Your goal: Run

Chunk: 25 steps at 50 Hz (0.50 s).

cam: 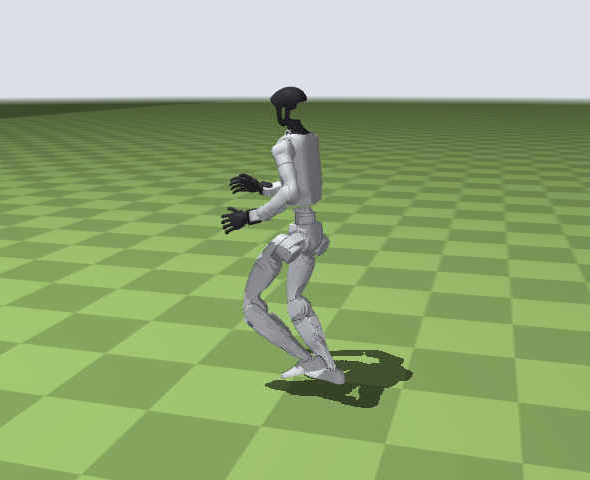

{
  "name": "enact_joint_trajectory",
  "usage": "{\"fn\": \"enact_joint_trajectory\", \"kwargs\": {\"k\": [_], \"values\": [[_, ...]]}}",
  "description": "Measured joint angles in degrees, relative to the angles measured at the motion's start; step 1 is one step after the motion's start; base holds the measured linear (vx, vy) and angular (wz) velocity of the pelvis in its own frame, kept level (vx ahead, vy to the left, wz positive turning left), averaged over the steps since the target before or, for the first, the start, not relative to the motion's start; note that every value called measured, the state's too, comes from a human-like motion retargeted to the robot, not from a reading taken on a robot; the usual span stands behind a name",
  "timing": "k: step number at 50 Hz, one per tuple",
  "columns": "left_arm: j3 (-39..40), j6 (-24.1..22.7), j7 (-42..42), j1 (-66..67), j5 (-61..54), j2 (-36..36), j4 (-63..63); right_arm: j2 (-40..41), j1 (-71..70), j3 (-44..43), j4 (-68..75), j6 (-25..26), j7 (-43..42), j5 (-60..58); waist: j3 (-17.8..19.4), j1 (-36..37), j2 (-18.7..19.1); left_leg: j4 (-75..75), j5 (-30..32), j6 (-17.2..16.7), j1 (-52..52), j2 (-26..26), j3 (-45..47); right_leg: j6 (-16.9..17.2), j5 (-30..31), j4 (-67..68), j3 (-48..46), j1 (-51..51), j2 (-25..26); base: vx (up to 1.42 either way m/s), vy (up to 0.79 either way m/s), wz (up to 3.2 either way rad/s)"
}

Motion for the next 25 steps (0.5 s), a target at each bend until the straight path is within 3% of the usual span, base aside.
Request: {"fn": "enact_joint_trajectory", "kwargs": {"k": [5,7,10,13,17,21,25], "values": [[4.2,-2.1,-2.4,10.0,-2.3,0.5,-0.7,0.5,-1.3,1.3,-9.1,-2.9,0.7,2.1,-3.7,4.1,-5.2,-42.3,7.7,-5.6,-2.2,-11.5,4.4,11.6,20.1,-8.6,1.4,11.3,-6.2,0.03,0.06,0.24],[4.8,-1.9,-2.2,11.7,-3.3,-0.7,-0.7,0.5,-0.2,1.8,-10.3,-3.6,1.5,2.2,-4.8,3.9,-5.9,-54.4,10.1,-6.3,-0.1,-15.7,3.9,13.8,25.2,-4.3,1.0,12.6,-8.6,0.0,0.07,0.13],[4.8,-1.9,-0.8,11.2,-2.5,-1.8,-0.8,0.6,2.1,2.8,-9.7,-3.7,2.5,1.0,-5.2,2.4,-6.9,-50.9,7.2,-3.0,1.0,-19.0,2.8,14.1,28.2,9.4,0.3,11.3,-13.2,-0.01,0.07,-0.03],[4.0,-1.6,2.6,5.2,0.9,-2.2,-0.1,1.6,5.0,3.0,-5.1,-1.8,2.7,-2.0,-3.3,-0.3,-8.1,-38.1,-1.6,2.5,2.3,-20.9,2.1,11.1,24.7,26.8,0.3,5.3,-18.6,-0.01,0.05,-0.04],[1.6,-0.4,8.4,-9.5,4.8,-2.0,2.6,3.1,9.5,2.3,5.0,0.3,2.9,-4.7,-1.1,-4.8,-6.1,-34.9,-9.5,3.3,11.5,-19.8,-0.1,5.1,14.0,35.7,0.0,-7.7,-19.4,-0.01,0.01,-0.05],[-1.1,-1.1,9.3,-18.7,4.3,-2.4,1.0,0.9,16.8,0.8,9.4,-0.1,5.0,-2.6,-1.8,-10.3,-1.1,-48.6,-2.9,-3.0,27.5,-17.6,-2.5,4.4,9.8,18.3,-5.1,-15.0,-15.1,0.01,-0.01,0.02],[-4.2,-4.4,6.5,-20.9,3.5,-2.0,-2.8,-1.4,25.8,-2.0,8.9,-0.2,8.3,0.8,-5.1,-13.9,4.1,-55.3,11.1,-11.5,36.6,-12.3,-4.0,8.1,14.7,-15.8,-9.1,-14.2,-5.4,0.01,-0.08,0.1]]}}
